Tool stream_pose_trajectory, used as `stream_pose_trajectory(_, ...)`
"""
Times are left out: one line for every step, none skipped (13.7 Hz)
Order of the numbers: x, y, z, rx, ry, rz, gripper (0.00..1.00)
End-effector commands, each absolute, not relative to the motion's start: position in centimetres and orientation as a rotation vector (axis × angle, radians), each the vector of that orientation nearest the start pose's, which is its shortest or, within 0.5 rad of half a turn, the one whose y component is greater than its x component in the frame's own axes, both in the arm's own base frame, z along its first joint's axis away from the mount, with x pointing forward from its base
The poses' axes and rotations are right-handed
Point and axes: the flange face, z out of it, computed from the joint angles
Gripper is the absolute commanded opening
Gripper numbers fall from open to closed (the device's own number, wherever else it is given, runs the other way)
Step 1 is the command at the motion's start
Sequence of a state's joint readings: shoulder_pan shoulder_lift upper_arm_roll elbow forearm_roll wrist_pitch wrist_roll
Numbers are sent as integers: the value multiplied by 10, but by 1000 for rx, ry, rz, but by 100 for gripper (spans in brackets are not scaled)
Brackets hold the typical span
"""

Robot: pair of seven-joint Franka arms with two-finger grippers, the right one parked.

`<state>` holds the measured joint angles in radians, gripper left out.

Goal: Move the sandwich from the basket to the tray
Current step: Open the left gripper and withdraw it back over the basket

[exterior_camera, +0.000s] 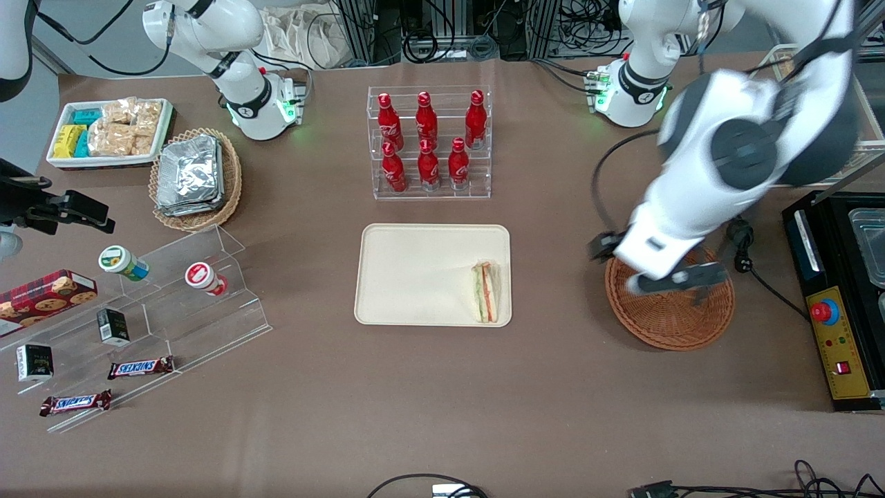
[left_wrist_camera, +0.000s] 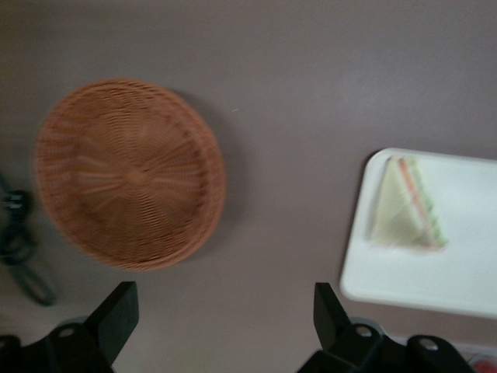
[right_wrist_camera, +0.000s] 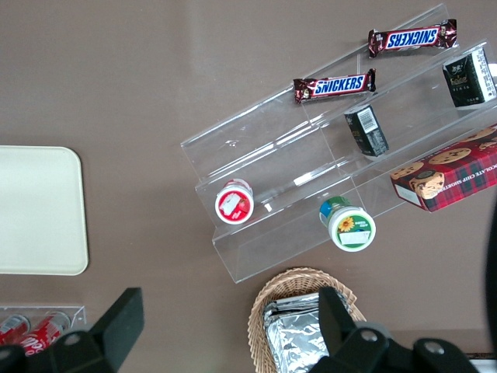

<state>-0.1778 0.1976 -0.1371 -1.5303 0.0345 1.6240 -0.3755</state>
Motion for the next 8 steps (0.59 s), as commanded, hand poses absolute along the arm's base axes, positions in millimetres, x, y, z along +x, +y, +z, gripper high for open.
stream_pose_trajectory(560, -106, 572, -3108, 88, 177, 100)
stream_pose_trajectory(558, -83, 579, -3106, 150, 200, 100)
stream_pose_trajectory(559, -62, 583, -3107, 181, 209, 100)
stream_pose_trajectory(562, -41, 591, -3113, 193, 193, 100)
stream_pose_trajectory(564, -30, 598, -3106, 225, 175, 100)
stream_pose_trajectory(565, -26, 599, -3095, 286, 176, 100)
stream_pose_trajectory(565, -24, 599, -3087, 326, 176, 100)
stream_pose_trajectory(566, -23, 599, -3083, 330, 177, 100)
